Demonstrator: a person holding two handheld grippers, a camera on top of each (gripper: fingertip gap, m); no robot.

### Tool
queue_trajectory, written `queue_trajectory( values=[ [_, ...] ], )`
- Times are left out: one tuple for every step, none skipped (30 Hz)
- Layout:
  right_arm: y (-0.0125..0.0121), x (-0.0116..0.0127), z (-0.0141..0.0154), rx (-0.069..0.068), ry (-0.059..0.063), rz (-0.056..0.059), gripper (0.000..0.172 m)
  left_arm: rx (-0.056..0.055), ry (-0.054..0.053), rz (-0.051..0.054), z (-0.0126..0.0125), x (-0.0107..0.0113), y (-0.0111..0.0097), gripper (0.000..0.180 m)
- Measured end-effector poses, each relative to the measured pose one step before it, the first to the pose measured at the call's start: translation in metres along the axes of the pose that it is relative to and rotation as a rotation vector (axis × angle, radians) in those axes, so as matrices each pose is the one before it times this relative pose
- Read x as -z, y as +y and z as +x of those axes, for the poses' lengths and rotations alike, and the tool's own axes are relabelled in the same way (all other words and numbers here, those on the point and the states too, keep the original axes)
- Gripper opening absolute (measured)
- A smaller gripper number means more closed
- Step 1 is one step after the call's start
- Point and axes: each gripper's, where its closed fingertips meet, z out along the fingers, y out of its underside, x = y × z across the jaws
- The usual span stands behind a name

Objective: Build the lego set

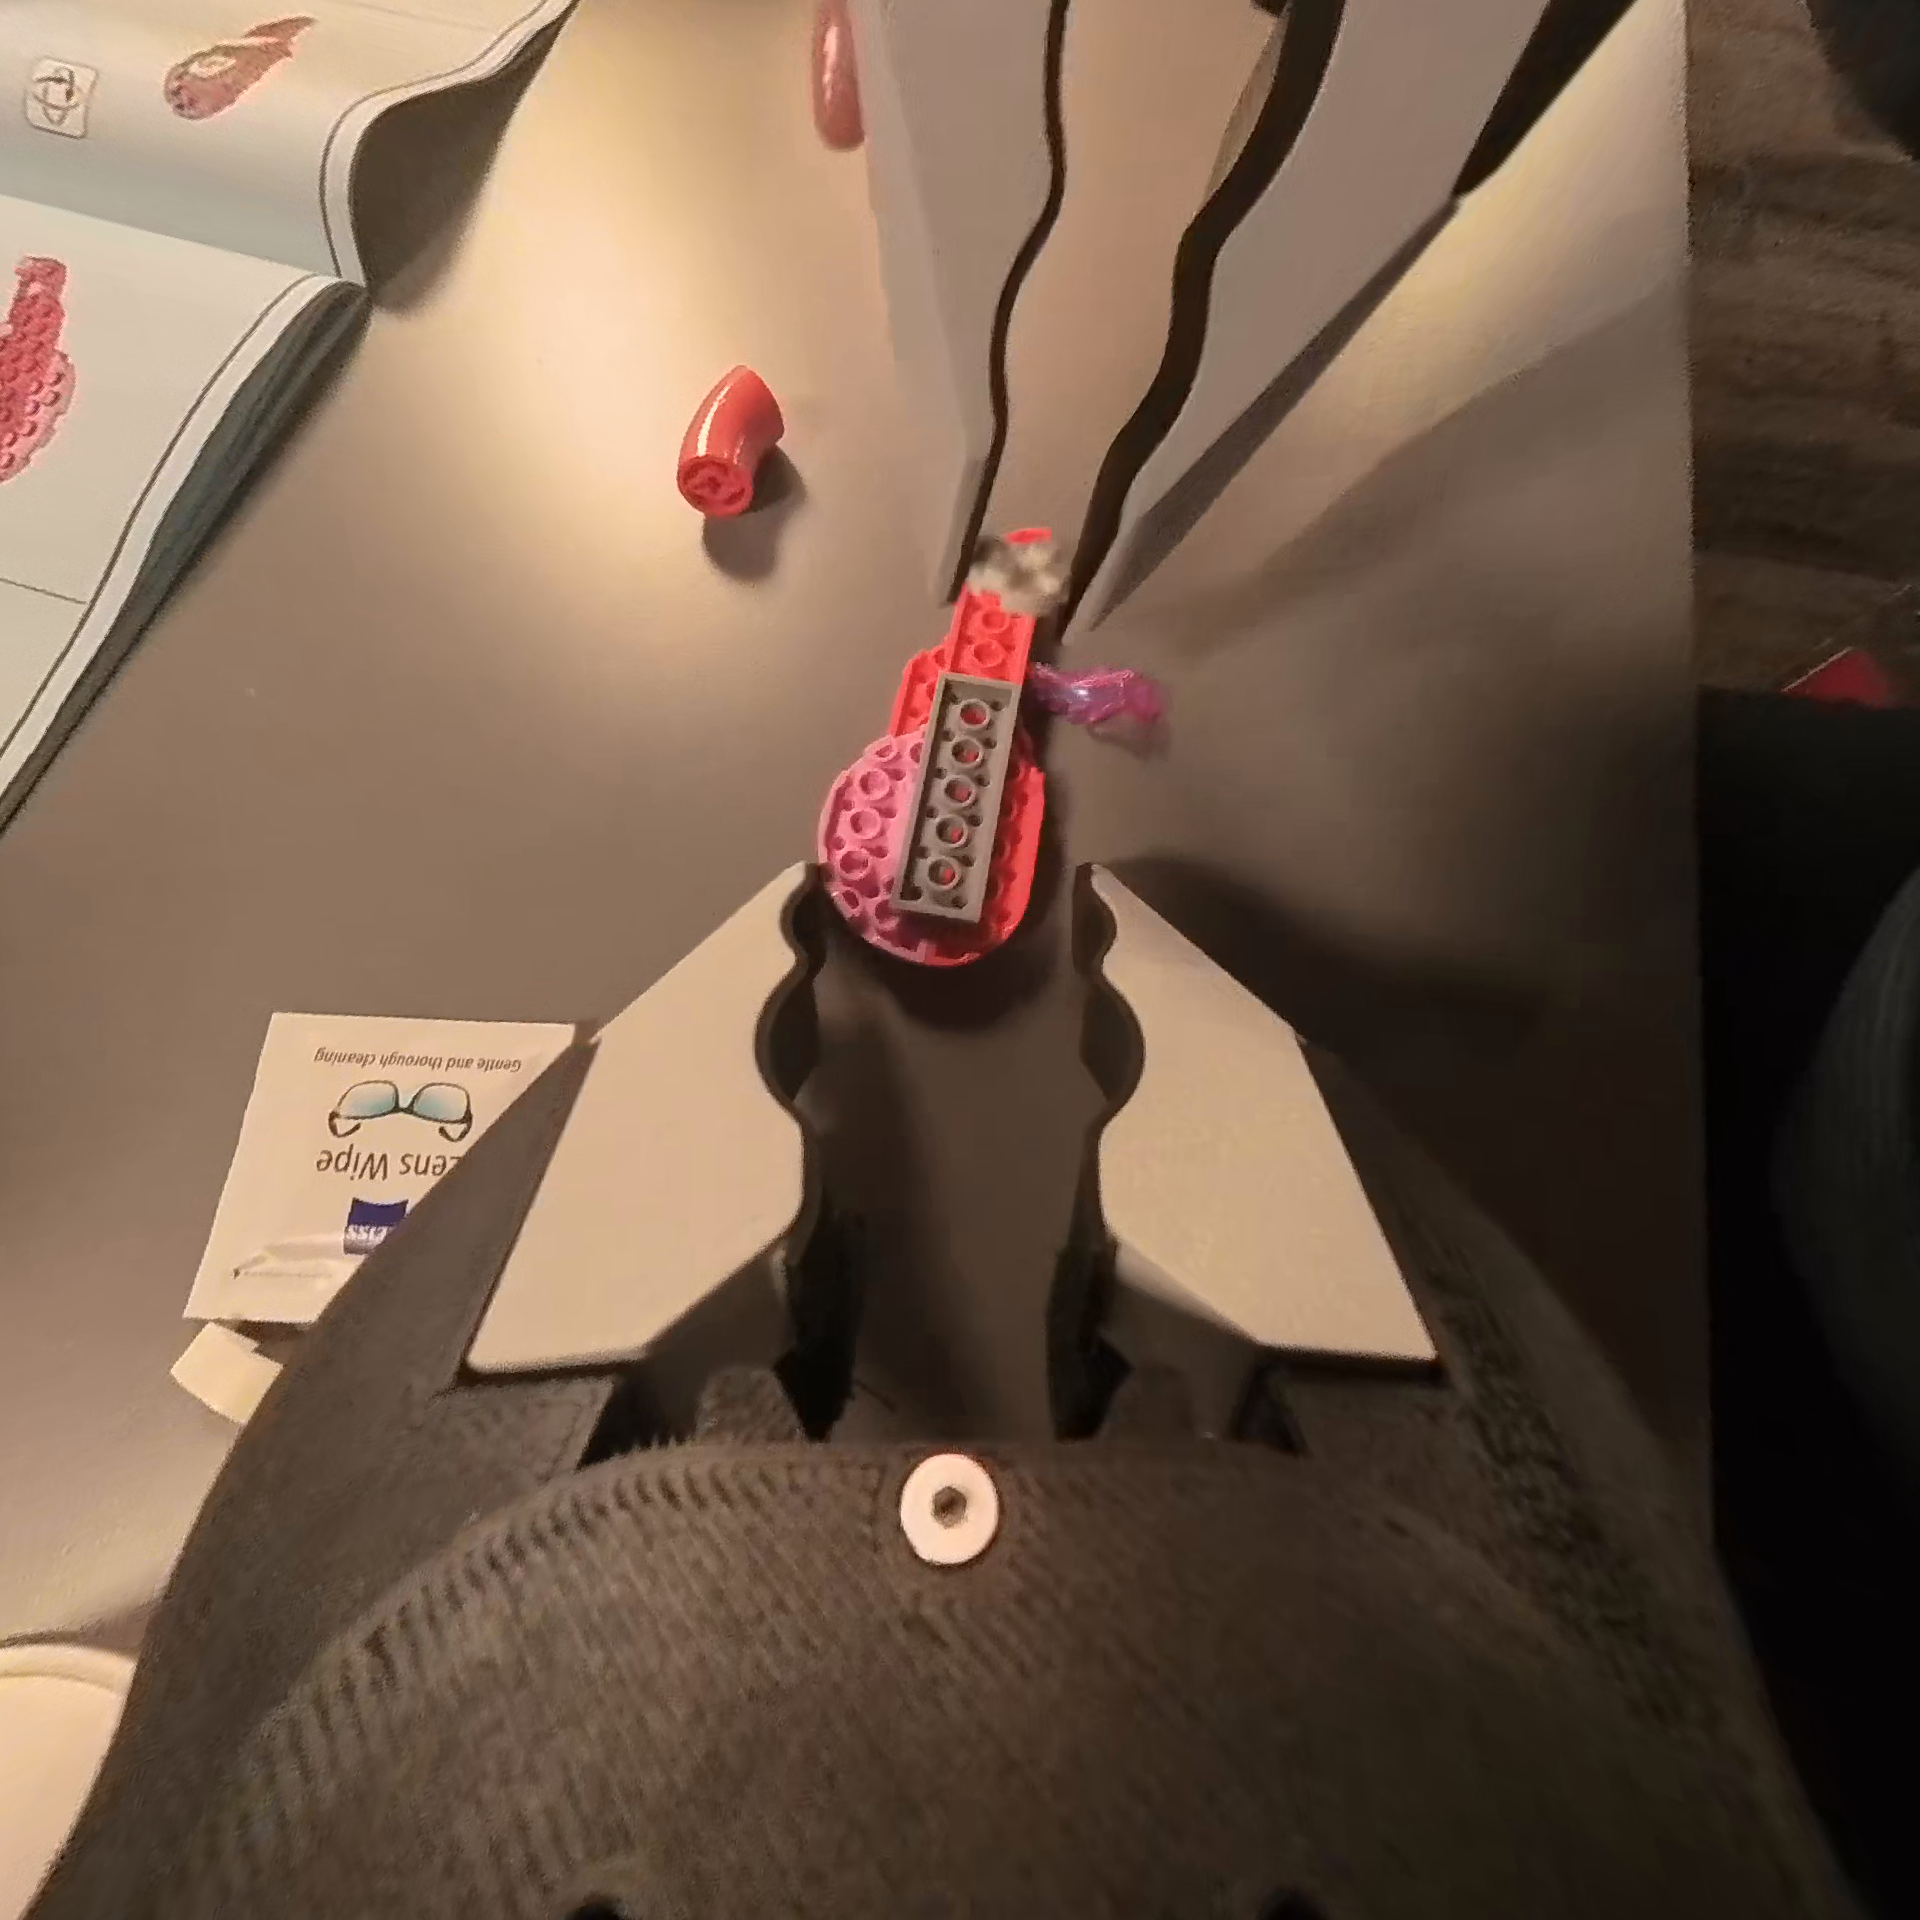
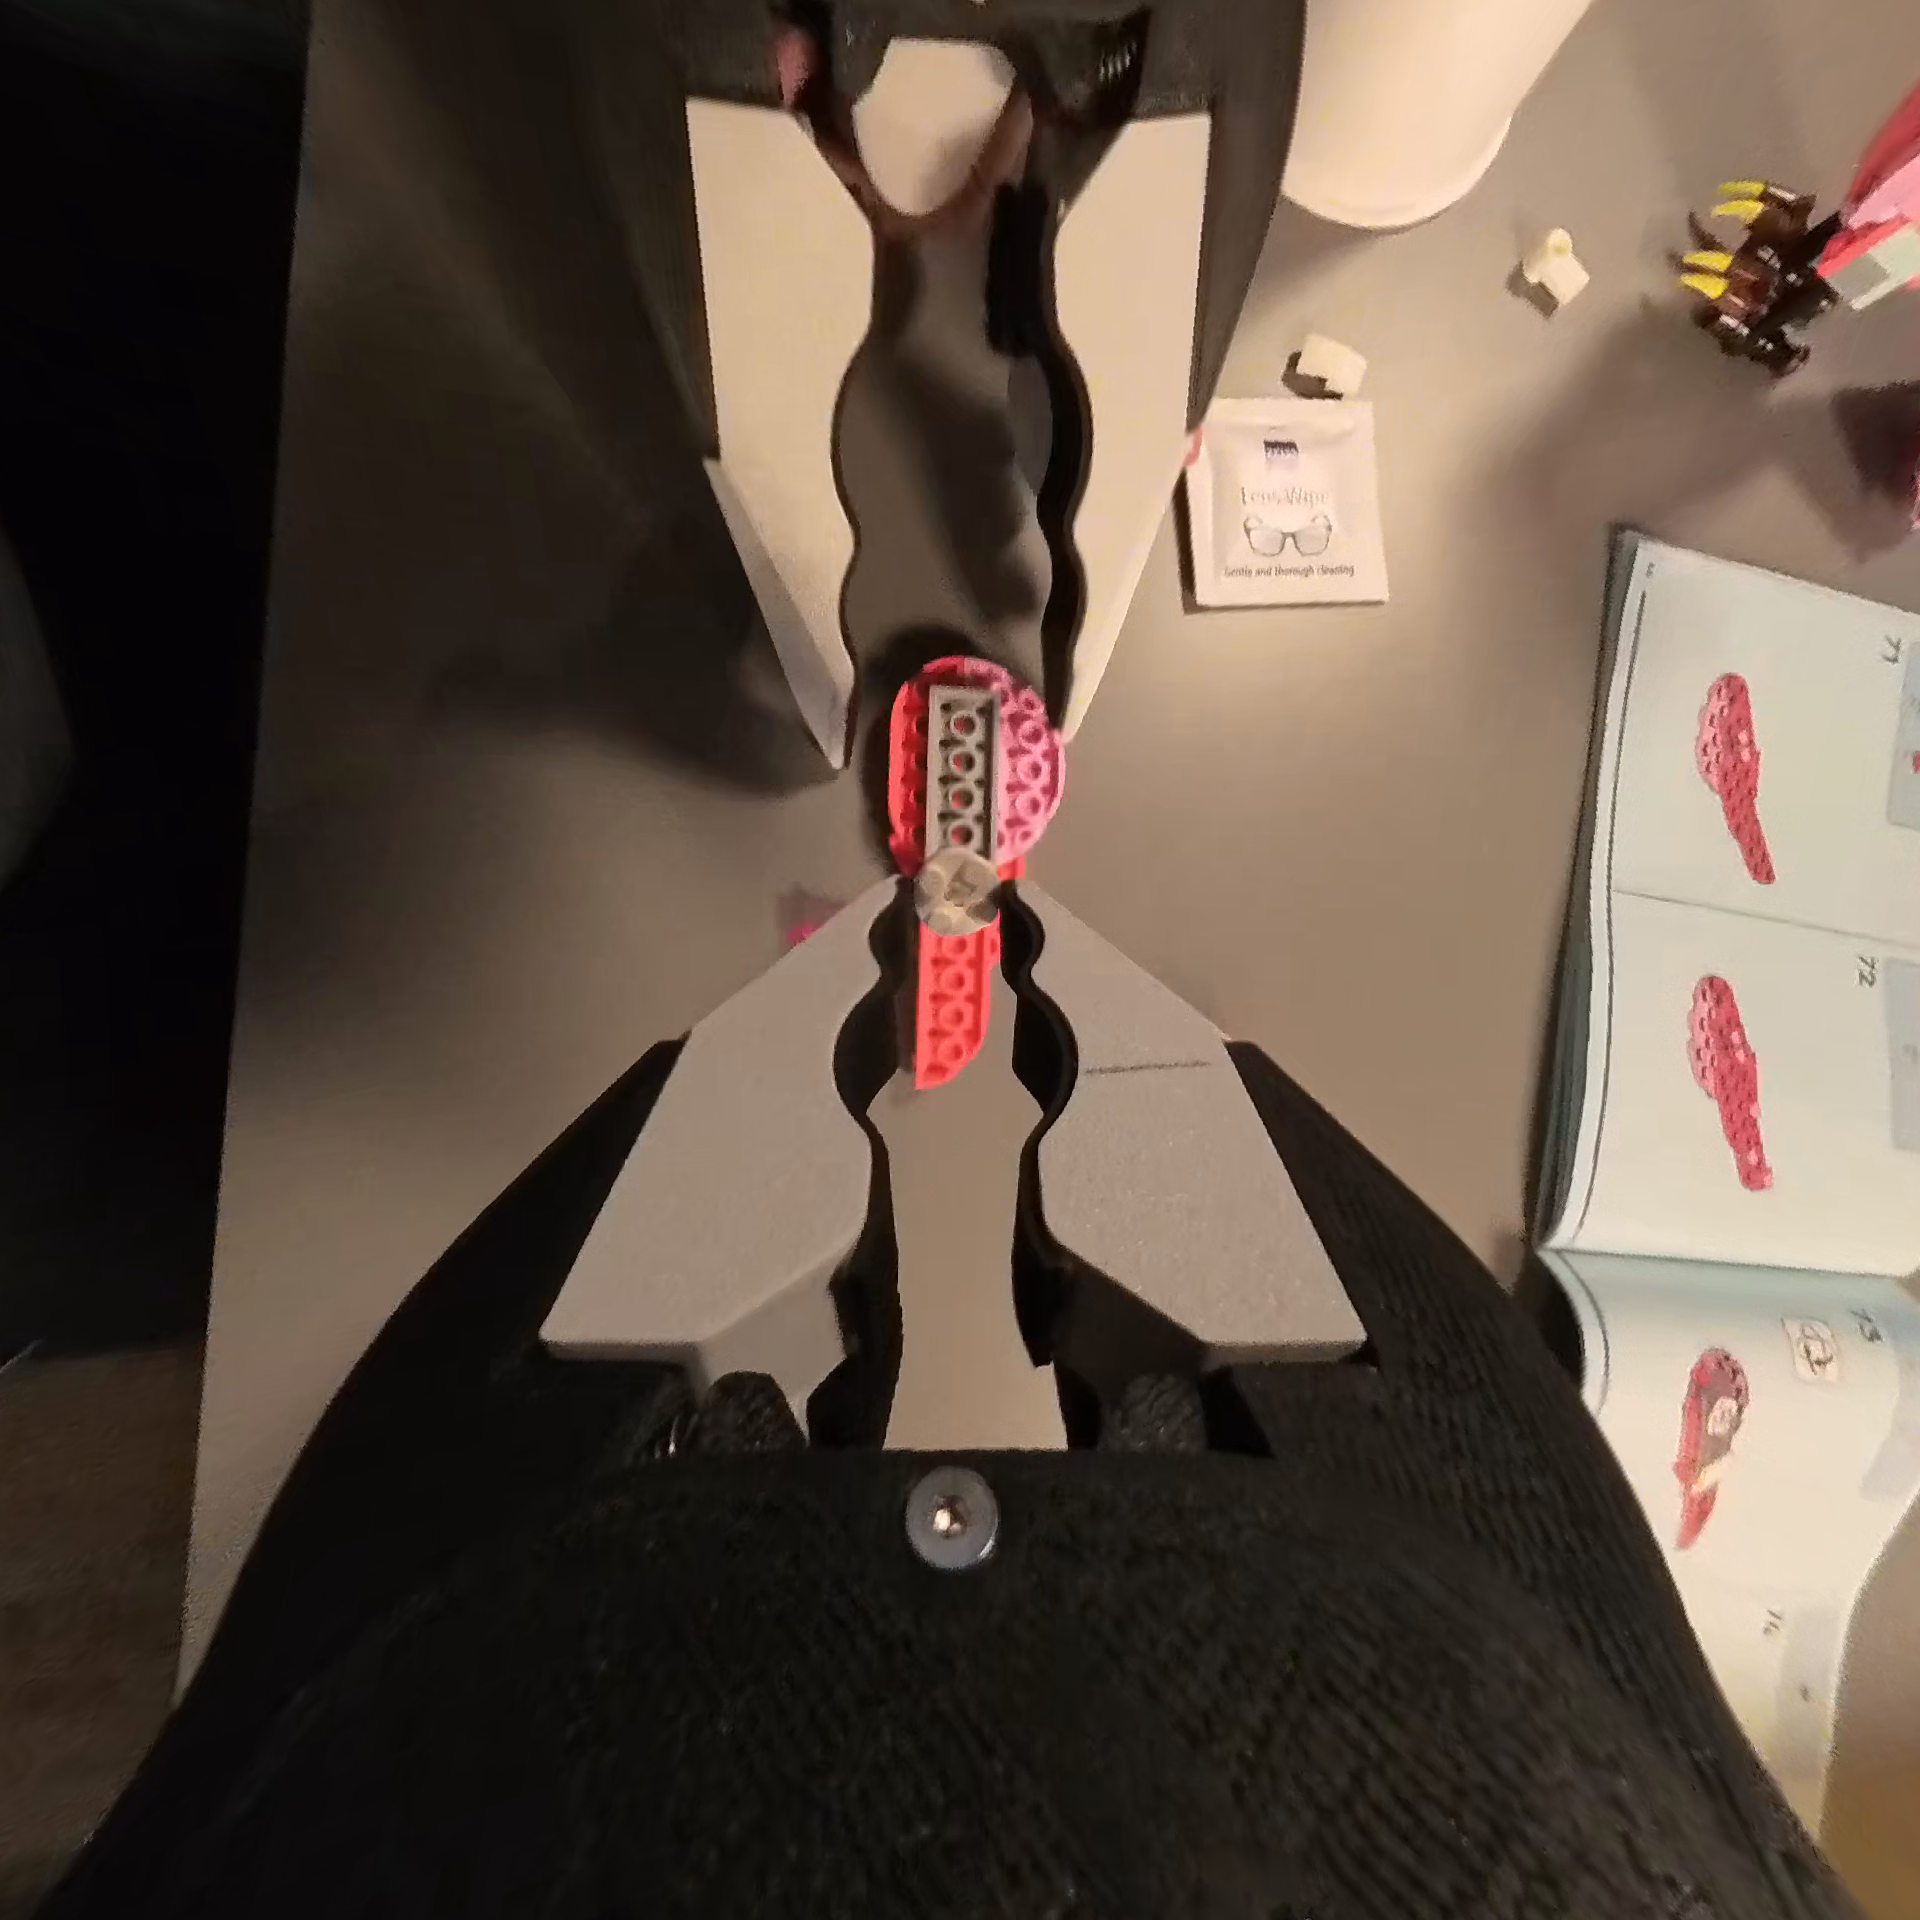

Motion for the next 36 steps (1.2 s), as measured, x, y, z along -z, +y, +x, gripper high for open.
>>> queue_trajectory(
  values=[
    [-0.00127, -0.00166, 0.00087, -0.0043, 0.0062, 0.0048, 0.014, -0.0021, 0.0028, 0.0003, 0.00028, -0.00019, -0.00019, 0.047],
    [-0.00041, -0.00108, 0.00047, -0.0086, 0.0062, 0.0043, 0.013, -0.0014, 0.0007, 0.0002, 0.00022, -0.00006, 0.00006, 0.046],
    [0.00056, -0.0006, -0.00059, -0.0109, 0.0033, 0.0024, 0.013, -0.0018, -0.0003, 0.0004, 0.00019, -0.00003, -0.00006, 0.046],
    [0.00084, -0.00039, -0.00112, -0.01, 0.0026, 0.003, 0.013, -0.003, 0.0002, 0.0006, 0.0004, -0.00003, -0.00006, 0.046],
    [0.00063, 0.00001, -0.00134, -0.008, 0.0049, 0.0078, 0.013, -0.0039, 0.001, 0.0005, 0.00044, -0.00002, -0.00006, 0.045],
    [0.00002, 0.00031, -0.0015, -0.0091, 0.0042, 0.0146, 0.013, -0.0034, 0.0019, 0.0004, 0.00067, -0.00008, -0.0001, 0.043],
    [-0.00037, 0.00078, -0.00149, -0.0137, 0.0026, 0.0202, 0.014, -0.0012, 0.0015, 0.0002, 0.00026, -0.00003, -0.00004, 0.043],
    [-0.00024, 0.00127, -0.00102, -0.0175, 0.0046, 0.0206, 0.014, 0.0002, -0.0002, 0.0001, 0.00004, -0.00007, -0.00007, 0.042],
    [0.00086, 0.00162, -0.00046, -0.0187, 0.0064, 0.0144, 0.014, -0.0019, 0.0005, 0.0004, 0.00016, -0.00001, -0.00004, 0.042],
    [0.0028, 0.0019, -0.00021, -0.0186, 0.0077, 0.0015, 0.014, -0.0085, 0.0013, 0.0015, 0.0009, -0.00004, -0.00029, 0.04],
    [0.00479, 0.00211, 0.00052, -0.0165, 0.0117, -0.0132, 0.014, -0.0151, -0.0052, 0.0029, 0.00061, 0.00018, -0.00038, 0.039],
    [0.00573, 0.00224, 0.00094, -0.0118, 0.0148, -0.0199, 0.014, -0.0161, -0.0126, 0.0029, 0.00004, 0.00028, -0.00038, 0.039],
    [0.00555, 0.00235, 0.0007, -0.0102, 0.0121, -0.0183, 0.014, -0.0138, -0.0113, 0.0026, 0.00007, 0.00021, -0.00034, 0.039],
    [0.00508, 0.00226, 0.00053, -0.0148, 0.0069, -0.0145, 0.014, -0.0095, -0.0079, 0.0017, -0.00004, 0.00013, -0.00018, 0.039],
    [0.00479, 0.00213, 0.00061, -0.0219, 0.0034, -0.0118, 0.014, -0.0045, -0.0039, 0.0008, 0.00003, 0.00005, -0.00011, 0.039],
    [0.00481, 0.00185, 0.00096, -0.025, 0.0031, -0.013, 0.014, -0.0004, -0.0005, 0.0, 0.0, 0.00004, 0.00003, 0.039],
    [0.00453, 0.0014, 0.00178, -0.0207, 0.0073, -0.013, 0.014, 0.0023, 0.0018, -0.0003, 0.00002, -0.00009, -0.00001, 0.039],
    [0.00309, 0.00095, 0.00201, -0.0135, 0.0102, -0.0049, 0.014, 0.0035, 0.0028, -0.0006, -0.00002, -0.00003, 0.00008, 0.039],
    [0.00058, 0.00062, 0.00157, -0.0094, 0.0087, 0.008, 0.014, 0.0034, 0.0028, -0.0005, 0.0001, -0.00005, 0.00005, 0.039],
    [-0.0019, 0.00058, 0.00077, -0.0086, 0.0042, 0.0214, 0.014, 0.0028, 0.0023, -0.0005, -0.00001, -0.00006, 0.00003, 0.039],
    [-0.00403, 0.00039, -0.00053, -0.0086, -0.0038, 0.0321, 0.014, 0.0023, 0.0018, -0.0003, -0.00003, -0.00002, 0.00005, 0.039],
    [-0.00542, 0.00006, -0.00114, -0.0077, -0.0077, 0.0381, 0.014, 0.0012, 0.0009, -0.0001, -0.00001, -0.00001, 0.00002, 0.039],
    [-0.00633, -0.00015, -0.00056, -0.0063, -0.0031, 0.0416, 0.014, -0.0008, -0.0012, 0.0003, -0.00006, 0.00013, -0.00006, 0.039],
    [-0.00649, -0.00056, 0.00055, -0.0075, 0.0035, 0.0433, 0.014, -0.0026, -0.0066, 0.0011, -0.00049, 0.00006, -0.00009, 0.039],
    [-0.00622, -0.00072, 0.00211, -0.0144, 0.0108, 0.0422, 0.014, -0.0049, -0.0096, 0.0017, -0.0007, 0.00027, -0.00027, 0.039],
    [-0.00547, -0.00078, 0.00328, -0.0257, 0.0157, 0.04, 0.014, -0.0066, -0.0154, 0.0025, -0.00122, 0.00029, -0.00025, 0.042],
    [-0.00517, -0.00098, 0.00312, -0.0348, 0.0113, 0.0406, 0.014, -0.0083, -0.0193, 0.0046, -0.00142, 0.00064, -0.00063, 0.044],
    [-0.00541, -0.00084, 0.00144, -0.0358, 0.0005, 0.0456, 0.014, -0.0122, -0.0253, 0.0145, -0.00162, 0.00131, -0.00202, 0.045],
    [-0.00608, -0.00055, 0.00018, -0.0314, -0.0058, 0.0534, 0.014, -0.0112, -0.0244, 0.0368, -0.00081, 0.00258, -0.00566, 0.045],
    [-0.00701, -0.00006, -0.0003, -0.0272, -0.0065, 0.063, 0.014, -0.0035, -0.025, 0.0651, -0.0008, 0.00393, -0.00998, 0.042],
    [-0.00771, 0.00016, -0.00114, -0.0271, -0.0121, 0.0704, 0.014, 0.0032, -0.0245, 0.0806, -0.00079, 0.00454, -0.01242, 0.039],
    [-0.00826, 0.00034, -0.0026, -0.0323, -0.0231, 0.0774, 0.014, 0.0008, -0.0293, 0.0831, -0.00164, 0.00433, -0.01259, 0.036],
    [-0.00891, 0.00045, -0.00338, -0.0392, -0.0307, 0.0855, 0.014, -0.0086, -0.0411, 0.0746, -0.00334, 0.004, -0.01119, 0.034],
    [-0.00877, 0.00075, -0.00352, -0.0452, -0.036, 0.0881, 0.014, -0.0225, -0.0483, 0.0603, -0.00431, 0.00348, -0.00916, 0.033],
    [-0.00706, 0.00096, -0.00471, -0.0493, -0.048, 0.0785, 0.014, -0.0346, -0.0525, 0.0464, -0.00481, 0.00296, -0.00777, 0.033],
    [-0.00512, 0.00112, -0.00568, -0.0499, -0.0587, 0.0637, 0.014, -0.0402, -0.0509, 0.0385, -0.00449, 0.00263, -0.00704, 0.032]
  ],
)
